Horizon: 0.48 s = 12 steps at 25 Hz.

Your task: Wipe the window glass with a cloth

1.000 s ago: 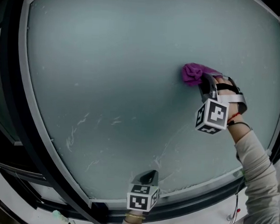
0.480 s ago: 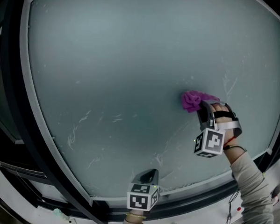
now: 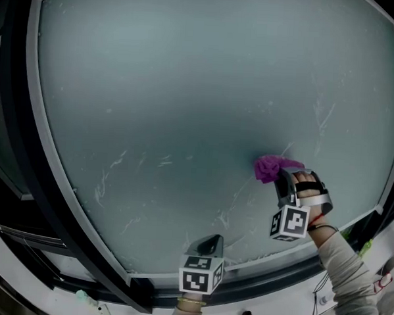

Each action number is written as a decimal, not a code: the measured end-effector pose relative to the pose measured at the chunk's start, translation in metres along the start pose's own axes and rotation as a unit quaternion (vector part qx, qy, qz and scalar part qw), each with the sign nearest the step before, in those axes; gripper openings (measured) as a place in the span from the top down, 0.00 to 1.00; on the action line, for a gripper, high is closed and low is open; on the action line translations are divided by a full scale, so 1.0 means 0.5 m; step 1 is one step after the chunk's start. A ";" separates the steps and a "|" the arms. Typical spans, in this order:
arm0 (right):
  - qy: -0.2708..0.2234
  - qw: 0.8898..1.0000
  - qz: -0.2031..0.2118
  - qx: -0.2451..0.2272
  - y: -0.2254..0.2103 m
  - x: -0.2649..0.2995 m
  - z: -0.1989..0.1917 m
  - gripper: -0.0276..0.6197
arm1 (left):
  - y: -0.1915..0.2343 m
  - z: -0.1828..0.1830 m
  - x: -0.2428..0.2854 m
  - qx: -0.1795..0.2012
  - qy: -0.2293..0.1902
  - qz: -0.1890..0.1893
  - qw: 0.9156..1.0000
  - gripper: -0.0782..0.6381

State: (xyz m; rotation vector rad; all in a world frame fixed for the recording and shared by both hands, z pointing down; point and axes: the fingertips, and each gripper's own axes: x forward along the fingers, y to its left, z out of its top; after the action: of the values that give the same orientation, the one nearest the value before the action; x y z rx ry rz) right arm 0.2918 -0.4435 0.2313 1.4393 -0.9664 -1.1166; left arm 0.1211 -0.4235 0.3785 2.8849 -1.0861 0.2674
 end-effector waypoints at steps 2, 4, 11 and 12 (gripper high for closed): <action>0.000 1.000 0.014 0.000 0.034 -0.005 0.001 0.87 | 0.000 0.000 -0.001 0.000 0.000 0.000 1.000 0.88; -0.002 1.000 0.026 -0.005 0.068 -0.010 0.003 0.87 | 0.000 0.002 -0.004 -0.001 -0.001 0.002 1.000 0.88; -0.004 0.998 0.069 -0.010 0.179 -0.026 0.006 0.87 | -0.001 -0.001 -0.008 -0.002 -0.001 0.002 1.000 0.88; -0.003 0.997 0.077 -0.011 0.194 -0.029 0.004 0.87 | -0.001 -0.002 -0.009 -0.002 -0.001 0.002 1.000 0.88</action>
State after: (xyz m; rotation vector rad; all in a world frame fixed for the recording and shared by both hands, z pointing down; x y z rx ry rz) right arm 0.2858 -0.4447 0.3292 1.3213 -1.0466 -1.0155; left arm 0.1181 -0.4198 0.3789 2.8799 -1.0923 0.2624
